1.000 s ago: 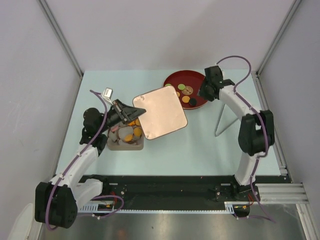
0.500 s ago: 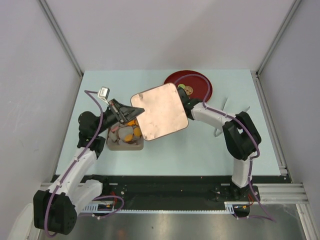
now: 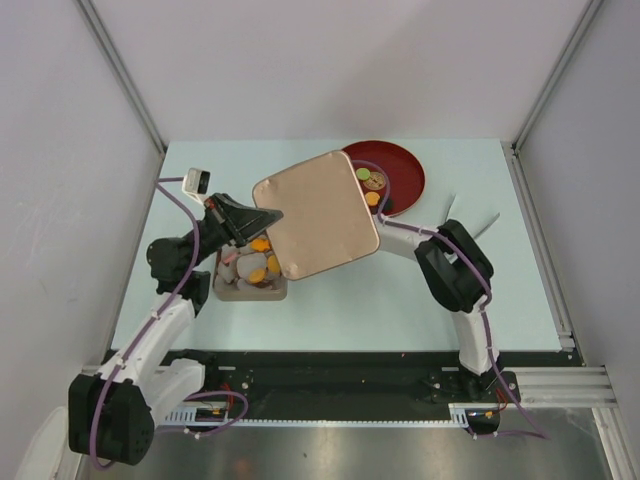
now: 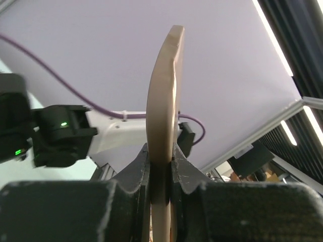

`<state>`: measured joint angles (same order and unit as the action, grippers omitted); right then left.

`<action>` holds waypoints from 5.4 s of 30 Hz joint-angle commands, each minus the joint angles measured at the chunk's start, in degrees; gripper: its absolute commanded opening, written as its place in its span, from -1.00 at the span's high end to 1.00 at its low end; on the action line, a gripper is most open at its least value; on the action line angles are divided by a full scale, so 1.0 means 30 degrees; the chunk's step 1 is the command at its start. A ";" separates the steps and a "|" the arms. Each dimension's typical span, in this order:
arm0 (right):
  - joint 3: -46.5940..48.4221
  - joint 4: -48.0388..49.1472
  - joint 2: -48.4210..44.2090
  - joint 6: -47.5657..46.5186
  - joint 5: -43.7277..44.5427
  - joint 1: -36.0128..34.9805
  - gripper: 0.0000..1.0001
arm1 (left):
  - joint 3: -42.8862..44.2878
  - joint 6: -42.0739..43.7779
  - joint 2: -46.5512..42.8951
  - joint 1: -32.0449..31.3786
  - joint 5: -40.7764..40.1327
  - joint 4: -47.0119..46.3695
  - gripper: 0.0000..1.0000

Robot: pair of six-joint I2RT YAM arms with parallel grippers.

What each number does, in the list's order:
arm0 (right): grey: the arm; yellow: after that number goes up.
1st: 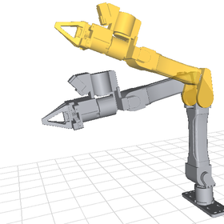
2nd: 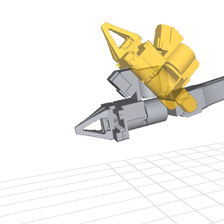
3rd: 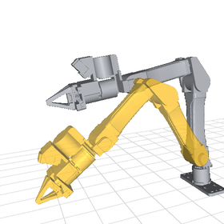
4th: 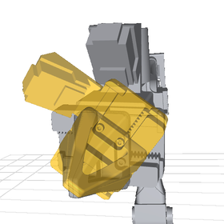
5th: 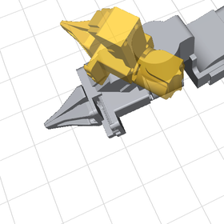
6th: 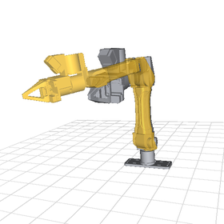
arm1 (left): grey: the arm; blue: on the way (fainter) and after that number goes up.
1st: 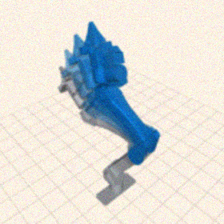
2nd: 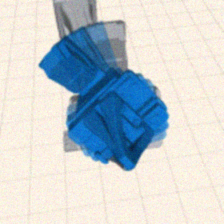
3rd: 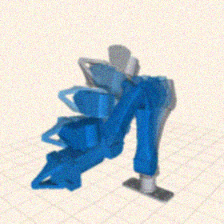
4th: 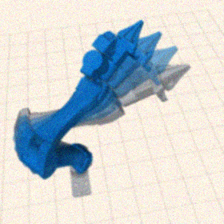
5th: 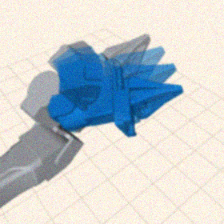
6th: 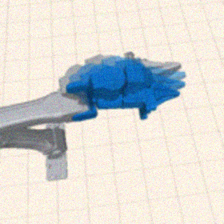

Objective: Pack the cookies

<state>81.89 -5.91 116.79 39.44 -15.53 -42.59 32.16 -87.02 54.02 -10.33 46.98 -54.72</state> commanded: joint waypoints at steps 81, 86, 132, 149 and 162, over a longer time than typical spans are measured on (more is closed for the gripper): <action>-0.1514 -1.0687 -0.7432 -0.4915 1.2092 0.5114 0.28 | 0.1027 0.8676 0.0859 -0.0805 -0.0983 0.9012 0.99; -0.1368 -1.0949 -0.7583 -0.4973 1.2029 0.5143 0.21 | 0.1173 0.8792 0.1417 -0.0864 -0.1100 0.9040 0.99; -0.7812 -0.6616 -1.4205 -0.2043 0.7844 0.8922 0.24 | 0.9025 0.8968 1.8496 -0.4351 0.2796 0.4616 0.99; -0.9219 -0.5559 -1.3882 -0.1985 0.7140 0.9421 0.24 | 1.0050 1.1429 1.9844 -0.4351 0.2152 0.8541 0.73; -0.9658 -0.5149 -1.3501 -0.1956 0.7081 0.9450 0.24 | 1.1689 1.4443 1.9582 -0.4380 0.0893 1.3812 0.13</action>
<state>53.39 -23.53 75.66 33.01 5.52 -14.48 63.57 -49.10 113.27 -23.14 51.16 -19.22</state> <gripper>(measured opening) 0.381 0.424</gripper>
